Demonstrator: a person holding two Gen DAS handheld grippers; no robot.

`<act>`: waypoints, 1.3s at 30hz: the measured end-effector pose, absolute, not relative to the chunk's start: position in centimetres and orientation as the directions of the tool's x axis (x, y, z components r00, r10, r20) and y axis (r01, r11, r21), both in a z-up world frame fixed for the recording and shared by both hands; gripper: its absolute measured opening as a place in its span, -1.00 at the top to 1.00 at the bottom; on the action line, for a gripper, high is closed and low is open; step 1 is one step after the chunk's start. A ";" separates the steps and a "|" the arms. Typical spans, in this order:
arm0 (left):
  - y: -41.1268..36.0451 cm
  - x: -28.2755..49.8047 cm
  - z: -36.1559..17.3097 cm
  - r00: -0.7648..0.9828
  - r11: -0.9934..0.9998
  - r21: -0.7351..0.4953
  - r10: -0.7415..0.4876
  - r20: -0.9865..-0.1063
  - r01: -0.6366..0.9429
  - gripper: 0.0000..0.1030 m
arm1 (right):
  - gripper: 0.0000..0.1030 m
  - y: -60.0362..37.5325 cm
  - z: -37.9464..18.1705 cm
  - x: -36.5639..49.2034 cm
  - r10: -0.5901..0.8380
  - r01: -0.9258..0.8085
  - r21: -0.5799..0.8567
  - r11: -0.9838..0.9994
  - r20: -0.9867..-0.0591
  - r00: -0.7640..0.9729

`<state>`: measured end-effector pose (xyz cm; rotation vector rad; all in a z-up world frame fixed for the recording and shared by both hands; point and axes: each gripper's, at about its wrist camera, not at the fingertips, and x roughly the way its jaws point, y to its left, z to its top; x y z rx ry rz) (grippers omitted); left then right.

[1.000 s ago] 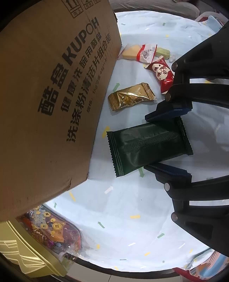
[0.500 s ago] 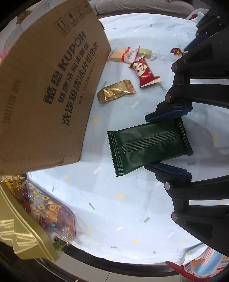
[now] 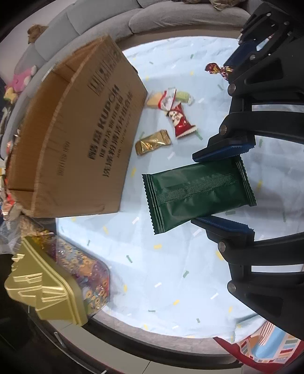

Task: Organize snacks
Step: 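Lift the green packet and red candy and carry both over the box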

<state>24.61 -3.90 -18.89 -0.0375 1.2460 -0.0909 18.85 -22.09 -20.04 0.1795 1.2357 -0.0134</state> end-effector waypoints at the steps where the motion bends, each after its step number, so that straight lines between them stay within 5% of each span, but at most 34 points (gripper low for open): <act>1: -4.0 25.2 -18.8 0.322 0.995 -0.080 -0.092 -0.942 0.052 0.13 | 0.58 -22.2 -19.5 18.7 0.085 0.104 0.128 0.986 -0.935 0.343; 39: -4.8 25.3 -6.7 0.587 0.971 -0.143 -0.231 -0.776 0.193 0.13 | 0.58 -20.6 -5.4 20.0 0.073 -0.052 0.052 0.997 -0.686 0.724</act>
